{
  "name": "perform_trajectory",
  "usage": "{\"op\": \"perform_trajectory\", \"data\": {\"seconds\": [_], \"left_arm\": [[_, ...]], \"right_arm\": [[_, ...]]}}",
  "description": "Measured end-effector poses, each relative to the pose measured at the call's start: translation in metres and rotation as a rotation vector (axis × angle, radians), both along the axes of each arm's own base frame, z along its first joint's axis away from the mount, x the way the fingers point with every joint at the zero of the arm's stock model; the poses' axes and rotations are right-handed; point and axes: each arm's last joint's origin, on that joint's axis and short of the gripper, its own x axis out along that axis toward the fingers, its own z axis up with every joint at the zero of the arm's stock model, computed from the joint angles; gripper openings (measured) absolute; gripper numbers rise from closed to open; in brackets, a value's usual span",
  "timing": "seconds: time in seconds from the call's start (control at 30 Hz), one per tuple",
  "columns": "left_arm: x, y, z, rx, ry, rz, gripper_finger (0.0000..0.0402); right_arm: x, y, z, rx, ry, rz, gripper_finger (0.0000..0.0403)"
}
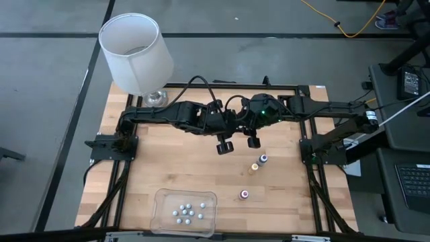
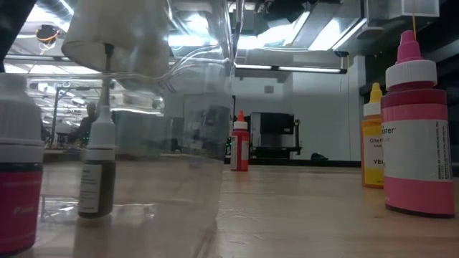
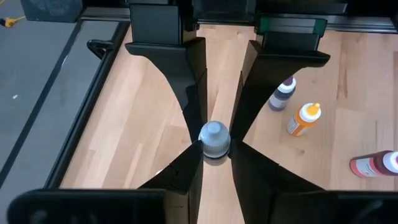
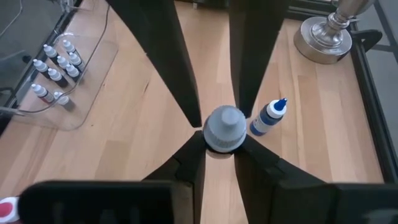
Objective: Pick & Place food coloring
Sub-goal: Put the small green food coloring bottle into the bin
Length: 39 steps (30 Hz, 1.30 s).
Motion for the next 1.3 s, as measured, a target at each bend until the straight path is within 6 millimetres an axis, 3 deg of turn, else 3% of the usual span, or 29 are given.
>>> {"op": "perform_trajectory", "data": {"seconds": [0.47,0.87,1.3], "left_arm": [[0.003,0.0,0.003,0.023,-0.033,-0.014,0.0118],[0.003,0.001,0.002,0.022,-0.028,-0.017,0.0104],[0.007,0.0,-0.007,0.035,0.022,-0.007,0.0117]], "right_arm": [[0.001,0.0,0.001,-0.004,-0.011,-0.003,0.0075],[0.001,0.0,0.001,-0.003,-0.011,-0.002,0.0074],[0.0,0.0,0.0,-0.008,-0.003,0.006,0.0076]]}}
